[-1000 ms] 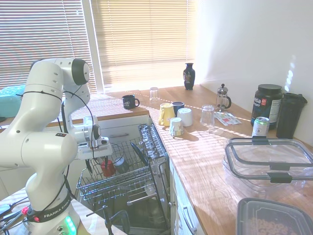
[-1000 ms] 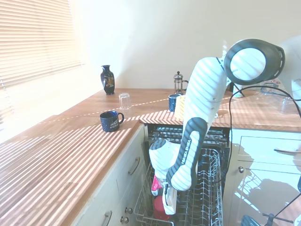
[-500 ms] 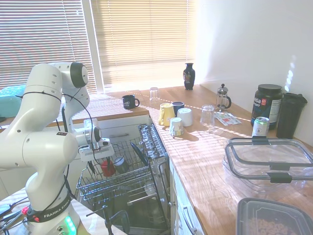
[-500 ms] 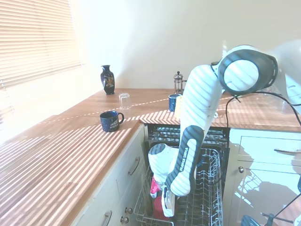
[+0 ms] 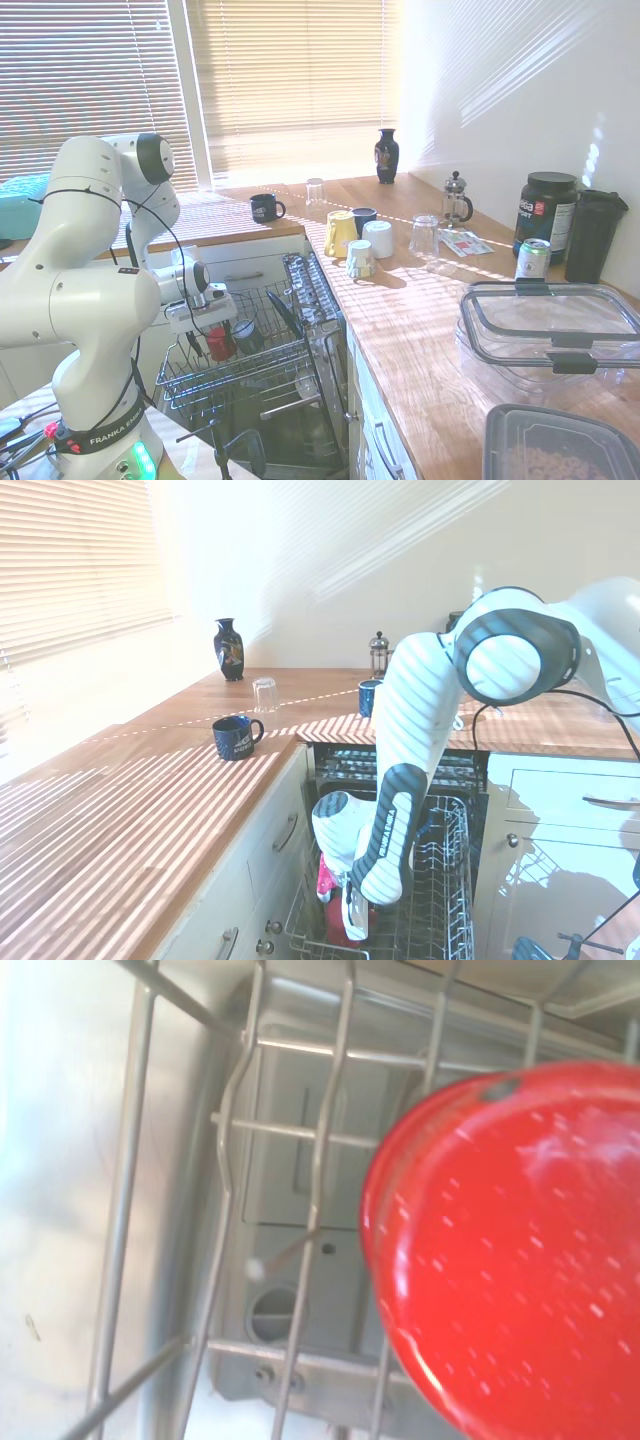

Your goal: Remove a mug cup out of the dishwasher

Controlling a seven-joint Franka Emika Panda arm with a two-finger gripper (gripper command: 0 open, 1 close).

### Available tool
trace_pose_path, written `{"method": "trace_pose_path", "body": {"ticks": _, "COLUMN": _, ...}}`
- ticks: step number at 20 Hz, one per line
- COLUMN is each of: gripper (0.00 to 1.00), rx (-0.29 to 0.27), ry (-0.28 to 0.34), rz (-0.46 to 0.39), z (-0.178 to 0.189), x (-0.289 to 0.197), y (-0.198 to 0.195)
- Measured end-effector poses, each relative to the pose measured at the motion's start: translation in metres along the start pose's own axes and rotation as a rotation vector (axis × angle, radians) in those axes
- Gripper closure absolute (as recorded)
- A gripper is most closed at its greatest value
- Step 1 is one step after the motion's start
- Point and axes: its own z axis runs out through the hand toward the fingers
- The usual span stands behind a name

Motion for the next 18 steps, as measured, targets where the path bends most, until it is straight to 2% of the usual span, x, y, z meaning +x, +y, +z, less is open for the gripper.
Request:
{"method": "trace_pose_path", "body": {"ticks": 7, "gripper": 0.0, "rx": 0.003, "ry": -0.003, "rz": 0.001, "z": 0.006, "x": 0.003, "y": -0.001}}
{"method": "trace_pose_path", "body": {"ticks": 8, "gripper": 1.0, "rx": 0.002, "ry": -0.007, "rz": 0.002, "z": 0.008, "x": 0.002, "y": -0.001}}
{"method": "trace_pose_path", "body": {"ticks": 18, "gripper": 1.0, "rx": 0.029, "ry": 0.004, "rz": 0.055, "z": 0.02, "x": 0.008, "y": 0.002}}
